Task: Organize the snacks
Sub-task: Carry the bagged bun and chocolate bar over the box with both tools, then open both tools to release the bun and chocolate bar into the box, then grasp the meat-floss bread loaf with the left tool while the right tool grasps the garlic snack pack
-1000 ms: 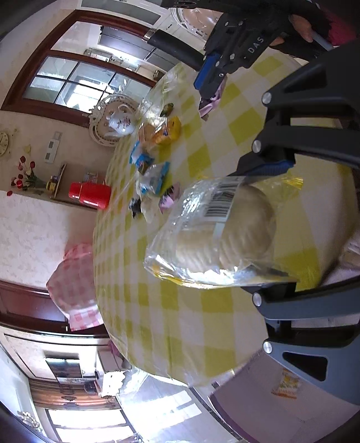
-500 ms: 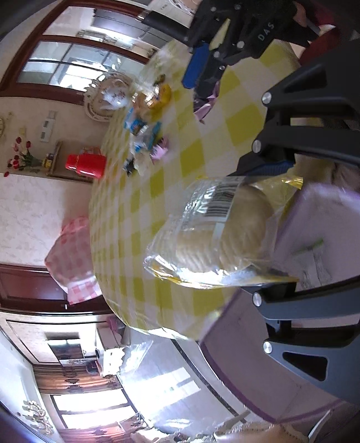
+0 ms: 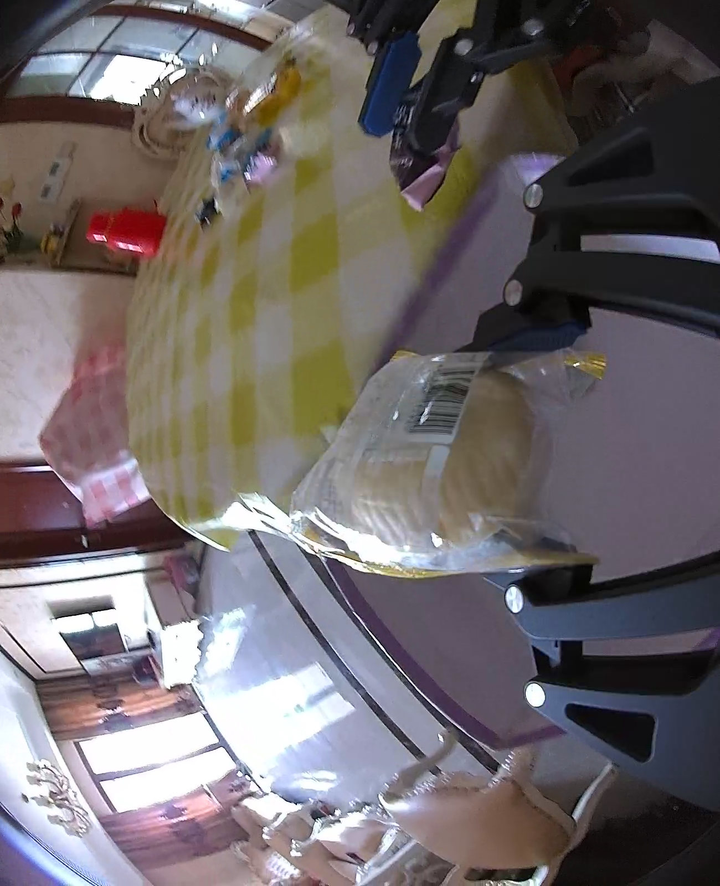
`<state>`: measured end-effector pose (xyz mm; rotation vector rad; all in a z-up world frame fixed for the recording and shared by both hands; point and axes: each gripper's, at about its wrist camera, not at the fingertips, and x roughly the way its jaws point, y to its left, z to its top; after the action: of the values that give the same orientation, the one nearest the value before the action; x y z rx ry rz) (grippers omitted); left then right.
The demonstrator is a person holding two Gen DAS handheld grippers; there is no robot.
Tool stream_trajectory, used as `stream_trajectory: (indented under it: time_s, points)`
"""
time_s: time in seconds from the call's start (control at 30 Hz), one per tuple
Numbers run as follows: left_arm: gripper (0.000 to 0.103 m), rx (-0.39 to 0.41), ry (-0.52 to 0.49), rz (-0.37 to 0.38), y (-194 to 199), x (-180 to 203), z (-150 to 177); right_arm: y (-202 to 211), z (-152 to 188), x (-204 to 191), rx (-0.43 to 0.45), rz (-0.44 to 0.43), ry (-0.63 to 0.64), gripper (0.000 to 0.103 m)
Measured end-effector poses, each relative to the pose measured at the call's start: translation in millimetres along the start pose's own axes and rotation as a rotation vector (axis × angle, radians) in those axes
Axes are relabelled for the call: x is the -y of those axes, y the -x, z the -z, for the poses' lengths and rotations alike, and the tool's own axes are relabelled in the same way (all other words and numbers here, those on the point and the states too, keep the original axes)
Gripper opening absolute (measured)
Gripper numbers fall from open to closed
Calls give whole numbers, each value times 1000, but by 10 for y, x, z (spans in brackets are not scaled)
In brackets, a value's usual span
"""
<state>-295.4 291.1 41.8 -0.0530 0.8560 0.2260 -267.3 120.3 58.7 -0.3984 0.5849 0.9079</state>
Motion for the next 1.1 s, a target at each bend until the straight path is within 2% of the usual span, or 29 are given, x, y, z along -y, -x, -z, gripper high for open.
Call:
stream_trajectory:
  time_s: [0.27,0.33,0.37,0.4,0.43,0.47,0.53,0.63,0.67,0.7,0.8,0.9,0.97,1.0,1.1]
  points:
    - [55,-49,30,-55,-124,-242,67,-227,-4,-145,-20,-71,3,28]
    - [65,-46,57,-88,-127,-307,63,-257,-13,-126,-12,-105,-14,30]
    - [72,-29,78,-129,-107,-348,45,-270,-13,-115,-16,-117,-23,36]
    - [84,-17,88,-150,-93,-368,31,-285,-5,-89,-20,-124,-31,48]
    - [89,7,102,-173,-49,-383,4,-274,10,-63,-16,-122,-44,53]
    - [90,25,112,-179,-6,-388,-13,-271,15,-46,-13,-115,-50,57]
    - [98,53,123,-179,55,-376,-45,-264,27,9,-11,-99,-65,58]
    - [100,92,125,-200,117,-265,-123,-223,44,129,0,-87,-94,63]
    - [100,103,124,-202,133,-210,-163,-200,58,191,6,-79,-106,68]
    - [101,120,122,-191,162,-117,-226,-174,75,252,10,-68,-118,73]
    - [101,146,119,-134,199,140,-417,-55,169,545,24,-24,-155,77]
    - [101,184,125,-66,217,528,-696,110,322,1026,28,64,-223,79]
    - [101,191,126,27,131,922,-928,261,466,1459,21,197,-293,81]
    - [101,187,123,54,94,1047,-978,327,546,1674,12,258,-336,85]
    - [101,134,102,210,-244,1753,-1182,578,888,2495,-7,424,-520,87]
